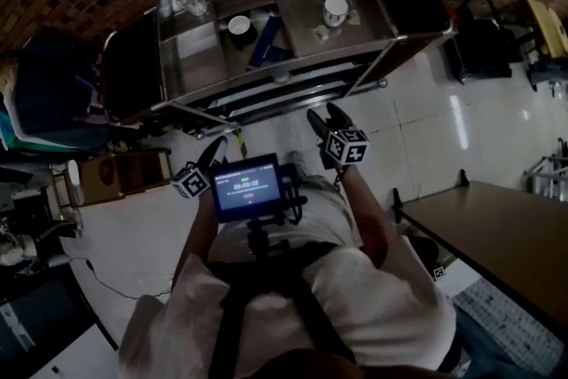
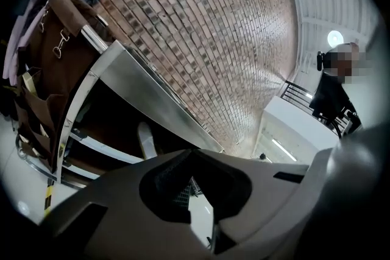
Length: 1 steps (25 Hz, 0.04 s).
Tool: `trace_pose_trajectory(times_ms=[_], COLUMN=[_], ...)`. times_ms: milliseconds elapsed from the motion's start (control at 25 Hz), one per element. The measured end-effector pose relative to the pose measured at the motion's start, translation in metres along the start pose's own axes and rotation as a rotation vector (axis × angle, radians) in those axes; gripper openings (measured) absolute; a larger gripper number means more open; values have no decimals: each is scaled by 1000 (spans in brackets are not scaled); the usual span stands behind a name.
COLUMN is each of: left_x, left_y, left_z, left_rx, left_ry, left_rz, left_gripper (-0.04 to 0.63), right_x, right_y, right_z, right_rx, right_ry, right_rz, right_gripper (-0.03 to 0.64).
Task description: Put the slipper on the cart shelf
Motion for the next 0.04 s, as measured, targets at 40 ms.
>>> trace_pose_trajectory(times_ms=[40], left_x=[2], left_y=[-2], left_z=[-1], left_rx=[-10], left_ry=[5], left_rz=[0], left_gripper=[2], right_x=[-1], right_y=[-5], right_z=[-4], right_rx=[0], right_ry=[4], right_rz=[6], right_gripper=[308])
Point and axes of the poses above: the fingertips, and each gripper's own axes: y backward along the fingers, z to its left, x out of its underside, the point moved 10 cm from there along y, backward along the fingers
